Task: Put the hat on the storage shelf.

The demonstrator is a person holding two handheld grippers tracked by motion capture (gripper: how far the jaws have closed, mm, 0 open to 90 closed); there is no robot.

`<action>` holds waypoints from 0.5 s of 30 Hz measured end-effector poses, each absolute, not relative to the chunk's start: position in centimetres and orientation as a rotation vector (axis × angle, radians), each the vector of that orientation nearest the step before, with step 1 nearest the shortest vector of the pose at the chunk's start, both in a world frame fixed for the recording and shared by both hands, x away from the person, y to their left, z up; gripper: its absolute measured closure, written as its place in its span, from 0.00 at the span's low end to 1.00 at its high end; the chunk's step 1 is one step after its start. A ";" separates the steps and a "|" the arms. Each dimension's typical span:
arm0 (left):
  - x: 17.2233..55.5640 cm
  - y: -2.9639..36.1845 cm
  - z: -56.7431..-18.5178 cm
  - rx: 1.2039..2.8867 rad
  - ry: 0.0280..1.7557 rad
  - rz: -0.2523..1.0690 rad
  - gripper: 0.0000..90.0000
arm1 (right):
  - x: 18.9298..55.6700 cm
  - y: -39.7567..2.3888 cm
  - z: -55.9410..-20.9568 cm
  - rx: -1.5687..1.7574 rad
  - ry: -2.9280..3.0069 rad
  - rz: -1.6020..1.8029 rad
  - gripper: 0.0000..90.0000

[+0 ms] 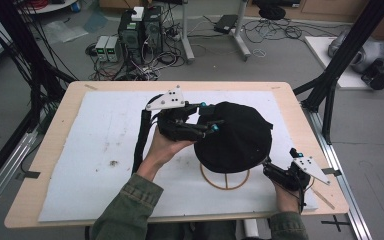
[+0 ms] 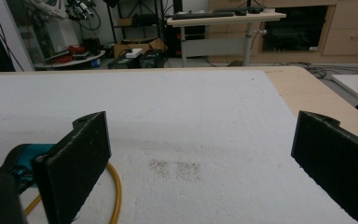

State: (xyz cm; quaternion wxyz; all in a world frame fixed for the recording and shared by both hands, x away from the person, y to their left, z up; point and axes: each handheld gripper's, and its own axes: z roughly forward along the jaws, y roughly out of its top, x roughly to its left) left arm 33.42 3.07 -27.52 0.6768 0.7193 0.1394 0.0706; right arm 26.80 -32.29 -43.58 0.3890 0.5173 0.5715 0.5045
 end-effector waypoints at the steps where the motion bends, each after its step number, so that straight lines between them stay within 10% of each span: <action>1: 33.4 3.1 -27.6 1.618 0.318 0.168 0.43 | 26.8 -32.3 -43.6 1.313 1.452 1.282 0.04; 15: 33.1 4.7 -28.4 1.601 0.378 0.271 0.27 | 26.9 -32.2 -43.6 1.305 1.457 1.280 0.04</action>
